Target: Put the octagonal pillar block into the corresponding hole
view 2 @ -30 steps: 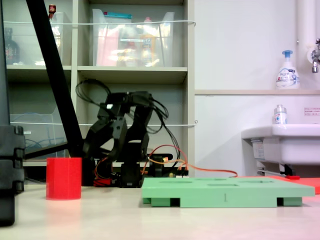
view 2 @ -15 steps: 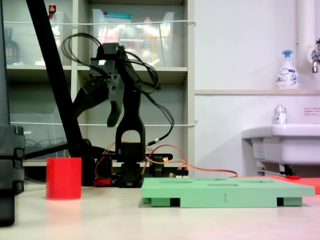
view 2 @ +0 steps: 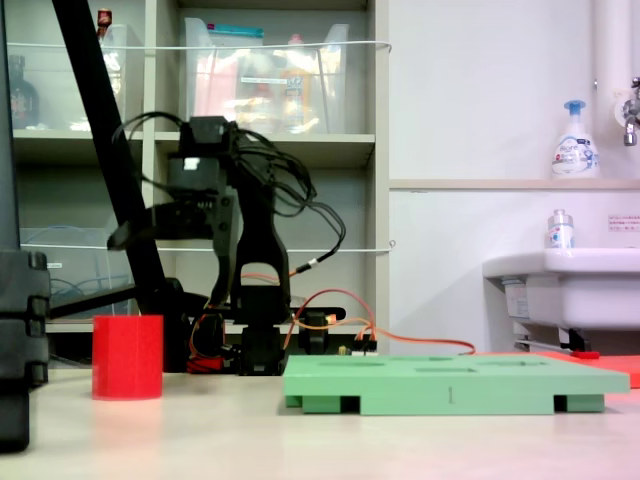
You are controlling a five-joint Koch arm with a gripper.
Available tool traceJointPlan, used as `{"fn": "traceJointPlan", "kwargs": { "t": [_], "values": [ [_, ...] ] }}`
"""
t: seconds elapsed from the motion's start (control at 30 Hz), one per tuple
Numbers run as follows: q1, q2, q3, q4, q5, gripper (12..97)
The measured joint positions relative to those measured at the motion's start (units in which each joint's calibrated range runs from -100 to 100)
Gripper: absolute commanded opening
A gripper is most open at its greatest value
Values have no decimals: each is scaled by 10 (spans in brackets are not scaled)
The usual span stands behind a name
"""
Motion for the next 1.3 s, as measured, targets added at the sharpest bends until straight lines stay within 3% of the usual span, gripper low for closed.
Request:
{"fn": "traceJointPlan", "kwargs": {
  "t": [0.57,0.63,1.3],
  "values": [
    [-44,37,-36,0,-31,940],
    [-46,41,-35,0,-41,911],
    [-54,149,-36,19,-64,910]
  ]
}}
